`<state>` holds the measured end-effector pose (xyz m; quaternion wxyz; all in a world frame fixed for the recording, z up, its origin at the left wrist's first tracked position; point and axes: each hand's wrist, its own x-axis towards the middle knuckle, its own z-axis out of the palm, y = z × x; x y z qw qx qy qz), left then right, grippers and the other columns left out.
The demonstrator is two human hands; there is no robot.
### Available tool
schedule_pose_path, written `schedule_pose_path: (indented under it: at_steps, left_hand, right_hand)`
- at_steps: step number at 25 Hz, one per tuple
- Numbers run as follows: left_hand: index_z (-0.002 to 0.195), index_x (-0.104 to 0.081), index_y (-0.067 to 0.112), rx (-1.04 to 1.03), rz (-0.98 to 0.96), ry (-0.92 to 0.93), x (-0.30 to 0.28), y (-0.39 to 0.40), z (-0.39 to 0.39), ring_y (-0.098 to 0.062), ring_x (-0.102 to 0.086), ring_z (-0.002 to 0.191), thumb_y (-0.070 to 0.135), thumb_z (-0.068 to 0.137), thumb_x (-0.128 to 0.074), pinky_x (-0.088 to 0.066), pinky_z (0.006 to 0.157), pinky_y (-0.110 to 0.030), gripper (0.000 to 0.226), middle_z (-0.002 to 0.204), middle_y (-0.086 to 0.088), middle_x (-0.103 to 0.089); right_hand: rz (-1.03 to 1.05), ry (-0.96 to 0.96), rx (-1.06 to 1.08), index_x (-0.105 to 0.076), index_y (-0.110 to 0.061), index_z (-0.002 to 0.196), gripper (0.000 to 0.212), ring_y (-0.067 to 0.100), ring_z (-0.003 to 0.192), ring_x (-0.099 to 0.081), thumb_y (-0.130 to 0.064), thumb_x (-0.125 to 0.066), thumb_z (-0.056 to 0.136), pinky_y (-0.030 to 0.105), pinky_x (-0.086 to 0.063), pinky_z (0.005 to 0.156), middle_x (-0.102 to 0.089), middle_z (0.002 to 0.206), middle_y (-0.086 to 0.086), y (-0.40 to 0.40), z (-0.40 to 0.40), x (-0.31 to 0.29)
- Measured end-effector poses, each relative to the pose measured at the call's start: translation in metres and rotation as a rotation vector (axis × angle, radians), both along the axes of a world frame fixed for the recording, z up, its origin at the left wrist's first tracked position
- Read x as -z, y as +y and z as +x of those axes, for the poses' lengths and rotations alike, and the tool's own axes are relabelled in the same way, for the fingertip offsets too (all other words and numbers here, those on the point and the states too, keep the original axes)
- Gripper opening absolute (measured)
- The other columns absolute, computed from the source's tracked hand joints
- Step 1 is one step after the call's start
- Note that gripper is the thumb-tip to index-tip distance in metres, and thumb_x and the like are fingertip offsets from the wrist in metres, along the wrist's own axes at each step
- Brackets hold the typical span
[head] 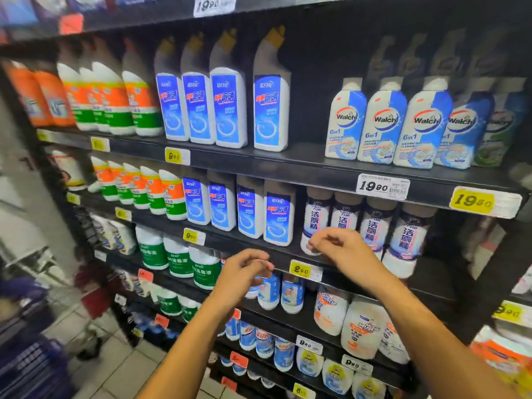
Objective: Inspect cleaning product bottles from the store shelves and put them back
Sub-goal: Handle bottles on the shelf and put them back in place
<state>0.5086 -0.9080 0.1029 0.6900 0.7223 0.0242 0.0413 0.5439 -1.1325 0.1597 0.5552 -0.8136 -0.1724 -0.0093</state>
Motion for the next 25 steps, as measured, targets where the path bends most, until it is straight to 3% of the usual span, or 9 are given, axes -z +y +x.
schedule_pose_path:
  at_steps: [3, 5, 7, 11, 13, 16, 21, 25]
  left_hand:
    - [0.098, -0.067, 0.009, -0.001, -0.009, 0.095, 0.013, 0.026, -0.009, -0.019, -0.073, 0.078, 0.004, 0.093, -0.056, -0.052, 0.073, -0.03, 0.013, 0.082, -0.005, -0.077]
    - [0.101, -0.066, 0.008, -0.009, -0.061, 0.172, 0.021, 0.043, -0.008, -0.019, -0.071, 0.076, 0.006, 0.095, -0.055, -0.053, 0.067, -0.029, 0.013, 0.082, -0.005, -0.076]
    - [0.102, -0.065, 0.008, -0.036, -0.12, 0.215, 0.025, 0.059, -0.002, -0.018, -0.071, 0.075, 0.008, 0.095, -0.055, -0.055, 0.065, -0.028, 0.012, 0.083, -0.007, -0.076]
    - [0.101, -0.066, 0.008, -0.006, -0.148, 0.203, 0.025, 0.101, 0.017, -0.017, -0.071, 0.072, 0.008, 0.096, -0.055, -0.056, 0.063, -0.026, 0.012, 0.084, -0.008, -0.075]
    - [0.099, -0.066, 0.008, 0.045, -0.116, 0.199, 0.023, 0.124, 0.029, -0.017, -0.07, 0.072, 0.008, 0.096, -0.054, -0.054, 0.067, -0.028, 0.012, 0.082, -0.006, -0.075]
    - [0.098, -0.066, 0.009, 0.137, -0.058, 0.202, 0.022, 0.151, 0.045, -0.017, -0.069, 0.073, 0.007, 0.097, -0.053, -0.054, 0.069, -0.028, 0.012, 0.081, -0.004, -0.075]
    - [0.1, -0.064, 0.009, 0.29, 0.0, 0.222, 0.027, 0.191, 0.066, -0.017, -0.069, 0.076, 0.007, 0.097, -0.053, -0.055, 0.066, -0.025, 0.012, 0.083, -0.003, -0.075]
    - [0.101, -0.064, 0.006, 0.368, -0.032, 0.226, 0.023, 0.209, 0.071, -0.016, -0.069, 0.072, 0.004, 0.098, -0.051, -0.055, 0.059, -0.022, 0.013, 0.082, -0.006, -0.073]
  right_hand:
    - [0.091, 0.033, 0.04, -0.07, -0.014, 0.108, 0.017, 0.013, 0.1, -0.066, -0.007, -0.061, 0.095, 0.026, -0.052, 0.092, -0.073, 0.111, 0.004, 0.035, 0.015, 0.009]
    - [0.085, 0.057, 0.05, -0.057, -0.011, 0.13, 0.034, 0.013, 0.116, -0.057, -0.007, -0.059, 0.096, 0.026, -0.045, 0.098, -0.061, 0.13, 0.0, 0.056, 0.03, 0.012]
    - [0.076, 0.071, 0.064, -0.045, -0.013, 0.138, 0.044, 0.013, 0.125, -0.049, -0.009, -0.059, 0.096, 0.03, -0.041, 0.104, -0.053, 0.131, -0.007, 0.077, 0.048, 0.013]
    - [0.03, 0.045, 0.278, -0.028, -0.005, 0.146, 0.058, 0.019, 0.113, -0.052, -0.013, -0.059, 0.097, 0.023, -0.038, 0.094, -0.05, 0.128, -0.002, 0.12, 0.077, 0.025]
    - [-0.005, 0.036, 0.435, -0.027, -0.001, 0.143, 0.057, 0.028, 0.119, -0.051, -0.015, -0.059, 0.098, 0.026, -0.038, 0.094, -0.049, 0.137, 0.01, 0.135, 0.09, 0.033]
    - [-0.045, 0.044, 0.593, -0.036, 0.002, 0.129, 0.041, 0.029, 0.103, -0.054, -0.015, -0.058, 0.098, 0.032, -0.042, 0.083, -0.055, 0.129, 0.021, 0.144, 0.104, 0.04]
    - [-0.077, -0.039, 0.804, -0.05, 0.0, 0.109, 0.04, 0.032, 0.1, -0.057, -0.024, -0.075, 0.087, 0.036, -0.044, 0.084, -0.055, 0.118, 0.023, 0.159, 0.115, 0.05]
    - [0.012, -0.016, 0.816, -0.055, -0.002, 0.105, 0.042, 0.034, 0.097, -0.066, -0.022, -0.082, 0.079, 0.047, -0.053, 0.087, -0.068, 0.106, 0.017, 0.161, 0.115, 0.05]
